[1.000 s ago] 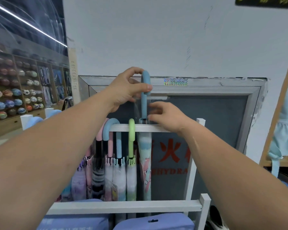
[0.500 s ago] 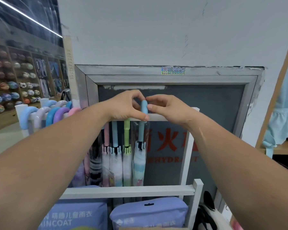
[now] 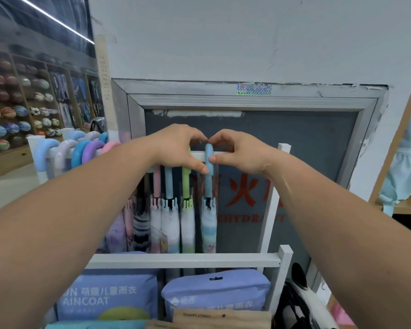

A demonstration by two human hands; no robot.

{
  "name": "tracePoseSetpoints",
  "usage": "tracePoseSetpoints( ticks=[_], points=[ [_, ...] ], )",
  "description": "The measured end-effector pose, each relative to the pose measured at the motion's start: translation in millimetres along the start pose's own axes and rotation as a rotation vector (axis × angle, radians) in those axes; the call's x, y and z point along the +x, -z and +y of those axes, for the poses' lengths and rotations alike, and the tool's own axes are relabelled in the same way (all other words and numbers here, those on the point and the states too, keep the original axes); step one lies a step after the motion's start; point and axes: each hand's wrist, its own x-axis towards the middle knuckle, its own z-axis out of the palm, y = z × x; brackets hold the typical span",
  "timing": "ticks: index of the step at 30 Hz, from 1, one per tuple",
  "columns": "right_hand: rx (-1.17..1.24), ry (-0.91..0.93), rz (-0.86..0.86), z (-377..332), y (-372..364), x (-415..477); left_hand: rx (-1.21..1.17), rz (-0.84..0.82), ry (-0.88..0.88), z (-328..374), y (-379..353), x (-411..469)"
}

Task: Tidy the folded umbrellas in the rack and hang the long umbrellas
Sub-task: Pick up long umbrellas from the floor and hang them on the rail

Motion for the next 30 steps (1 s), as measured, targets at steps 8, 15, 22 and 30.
tracePoseSetpoints(
  ticks=[8,15,22,30],
  points=[
    [-0.186,0.0,-0.125,-21,-6,9,0.135,-0.011,0.036,-13,8,-21],
    [-0.21,-0.013,-0.105,-21,-16,11,0.068,-0.018,0.042,-28,7,-26],
    [-0.333,-0.037,0.011,-15,-23,-1,-0.004,0.05,0.038,-25,2,-32],
    [-0.419,-0.03,0.207,-6,22,-78,-0.021,0.162,-0.046,33,-5,-42]
  ],
)
